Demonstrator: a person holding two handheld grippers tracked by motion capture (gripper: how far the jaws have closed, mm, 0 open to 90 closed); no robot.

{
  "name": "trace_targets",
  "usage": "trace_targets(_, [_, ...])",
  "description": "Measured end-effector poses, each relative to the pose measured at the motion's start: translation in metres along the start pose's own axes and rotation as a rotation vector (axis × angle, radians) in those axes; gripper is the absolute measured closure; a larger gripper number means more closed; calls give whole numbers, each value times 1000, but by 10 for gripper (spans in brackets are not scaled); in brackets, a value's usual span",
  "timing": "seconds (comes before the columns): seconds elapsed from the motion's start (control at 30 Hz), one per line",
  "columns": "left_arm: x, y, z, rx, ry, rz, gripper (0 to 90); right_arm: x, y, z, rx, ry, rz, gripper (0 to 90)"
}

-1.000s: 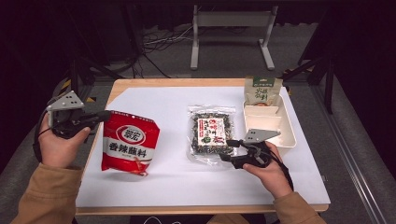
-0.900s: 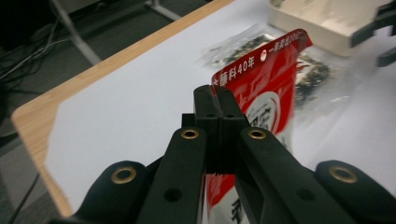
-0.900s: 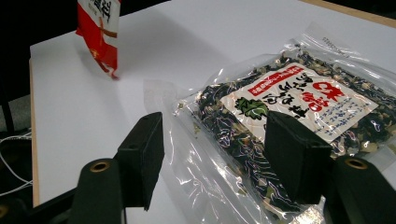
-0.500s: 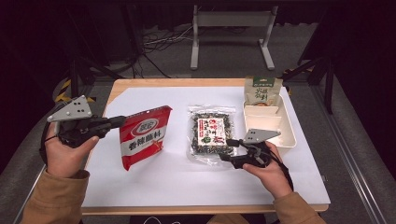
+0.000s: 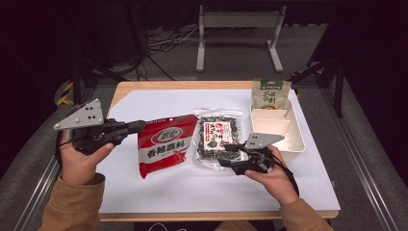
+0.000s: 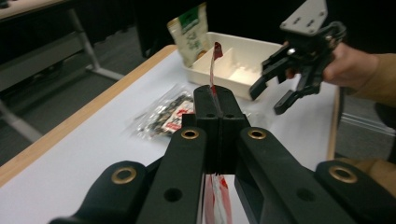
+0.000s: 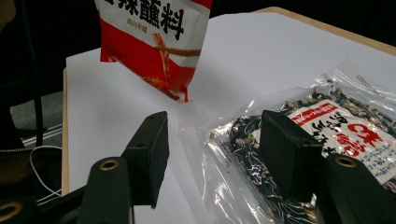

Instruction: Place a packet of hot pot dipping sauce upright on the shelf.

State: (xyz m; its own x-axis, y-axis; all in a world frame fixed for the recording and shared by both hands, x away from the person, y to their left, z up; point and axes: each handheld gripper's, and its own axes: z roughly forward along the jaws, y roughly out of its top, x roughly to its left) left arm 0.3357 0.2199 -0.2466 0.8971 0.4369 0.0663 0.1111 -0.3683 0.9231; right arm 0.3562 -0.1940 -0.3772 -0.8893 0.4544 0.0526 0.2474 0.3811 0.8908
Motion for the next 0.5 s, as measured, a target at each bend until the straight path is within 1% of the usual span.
trace_targets(0.03, [-3,2,2,-8,-18,10,900,2,2,1,8,7,-6,432])
trace_targets(0.07, [-5,3,4,-6,-26,19,900,5,4,3,12,12,-16,430])
trace_targets(0.13, [-9,5,7,-8,-47,30,900,6,7,5,4,19,-15,419])
trace_targets(0.17, [-10,6,9,-10,-56,31,900,7,9,6,-5,31,-7,413])
trace_targets(0.23, [-13,8,14,-8,-70,48,900,9,12,9,-14,54,-1,392])
trace_targets(0.3, [-16,9,20,-10,-93,50,900,12,15,14,-17,85,-7,382])
trace_targets(0.33, [-16,9,20,-10,-93,50,900,14,17,17,-20,95,-22,383])
trace_targets(0.37, [-17,10,23,-10,-100,60,900,14,17,17,-20,95,-22,383])
trace_targets(0.4, [-18,11,27,-13,-117,58,900,17,19,21,-15,98,-46,379])
trace_targets(0.43, [-18,11,27,-13,-117,58,900,17,19,21,-15,98,-46,379])
trace_targets(0.5, [-20,11,31,-22,-137,68,900,17,21,24,-15,94,-54,372])
